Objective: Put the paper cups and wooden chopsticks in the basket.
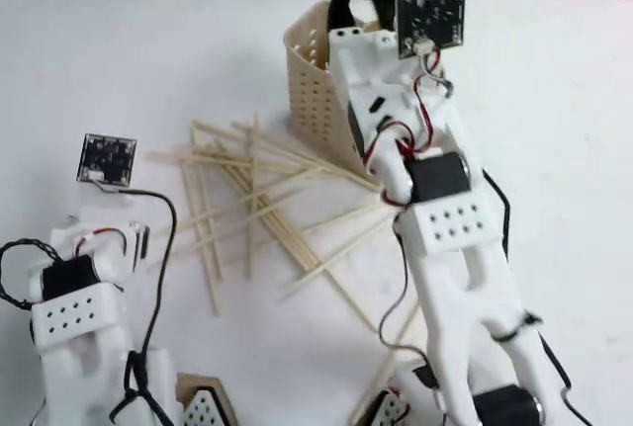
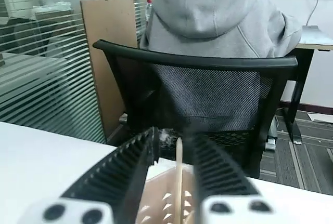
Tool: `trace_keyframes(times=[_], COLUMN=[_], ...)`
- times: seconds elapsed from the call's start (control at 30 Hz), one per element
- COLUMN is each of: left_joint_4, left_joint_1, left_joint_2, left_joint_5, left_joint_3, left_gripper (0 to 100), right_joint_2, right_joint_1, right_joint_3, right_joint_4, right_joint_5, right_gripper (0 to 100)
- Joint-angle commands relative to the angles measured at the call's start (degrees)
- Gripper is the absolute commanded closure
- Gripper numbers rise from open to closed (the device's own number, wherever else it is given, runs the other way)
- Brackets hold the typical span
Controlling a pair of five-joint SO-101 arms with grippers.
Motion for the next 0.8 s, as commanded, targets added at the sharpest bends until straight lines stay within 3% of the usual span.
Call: trace_keyframes(times=[0.0, 0.33, 0.63, 0.77], left_joint_4=[-0.97, -0.18, 17.58, 22.33], left_joint_1=[0.04, 0.04, 7.43, 10.86], left_joint_2=[-1.27, -1.36, -0.84, -0.84], left_joint_5=[0.7, 0.7, 0.44, 1.67], left_joint_3=[-0.44, -5.63, -22.68, -24.7], left_gripper=[81, 81, 81, 73], right_joint_2=[-6.55, -19.21, -30.29, -37.58], right_joint_1=[-0.48, -0.4, -0.22, 1.45], right_joint_3=[-2.37, -1.32, 14.51, 25.32], right_joint_4=[5.23, 29.85, 38.02, 37.76], right_joint_5=[0.53, 0.53, 0.7, 0.88], right_gripper=[96.1, 98.1, 98.1, 97.8])
